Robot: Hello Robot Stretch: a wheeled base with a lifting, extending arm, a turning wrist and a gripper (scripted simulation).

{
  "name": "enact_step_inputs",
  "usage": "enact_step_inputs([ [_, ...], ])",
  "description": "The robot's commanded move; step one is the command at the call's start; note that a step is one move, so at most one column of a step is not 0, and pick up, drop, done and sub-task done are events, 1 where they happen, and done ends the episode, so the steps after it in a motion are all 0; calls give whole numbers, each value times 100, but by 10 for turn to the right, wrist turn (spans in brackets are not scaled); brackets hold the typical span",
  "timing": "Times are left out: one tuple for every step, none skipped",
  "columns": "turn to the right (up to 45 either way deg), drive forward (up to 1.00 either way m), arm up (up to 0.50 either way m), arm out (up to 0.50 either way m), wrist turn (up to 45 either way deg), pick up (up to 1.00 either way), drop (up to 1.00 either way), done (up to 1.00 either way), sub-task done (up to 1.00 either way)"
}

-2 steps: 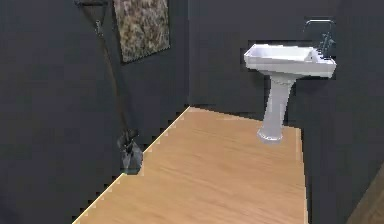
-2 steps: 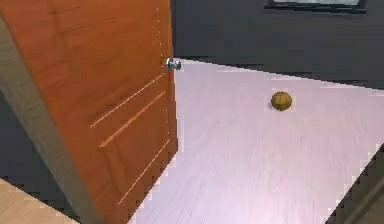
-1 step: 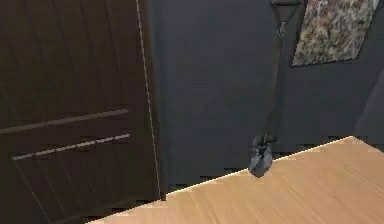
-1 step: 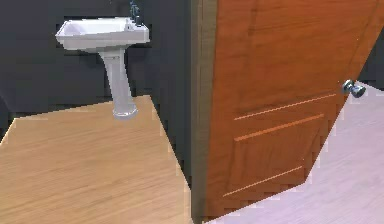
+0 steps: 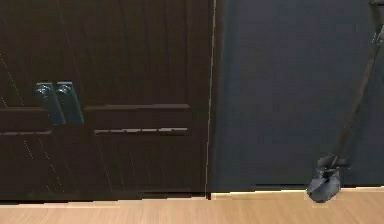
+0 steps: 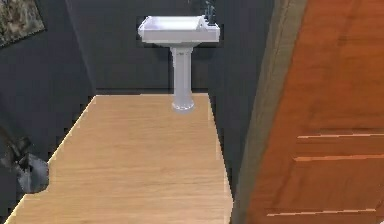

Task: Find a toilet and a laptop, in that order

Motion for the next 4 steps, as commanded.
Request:
enact_step_inputs([
  [0,25,0,0,0,0,0,0,0],
  [450,0,0,0,0,0,0,0,0],
  [450,0,0,0,0,0,0,0,0],
  [450,0,0,0,0,0,0,0,0],
])
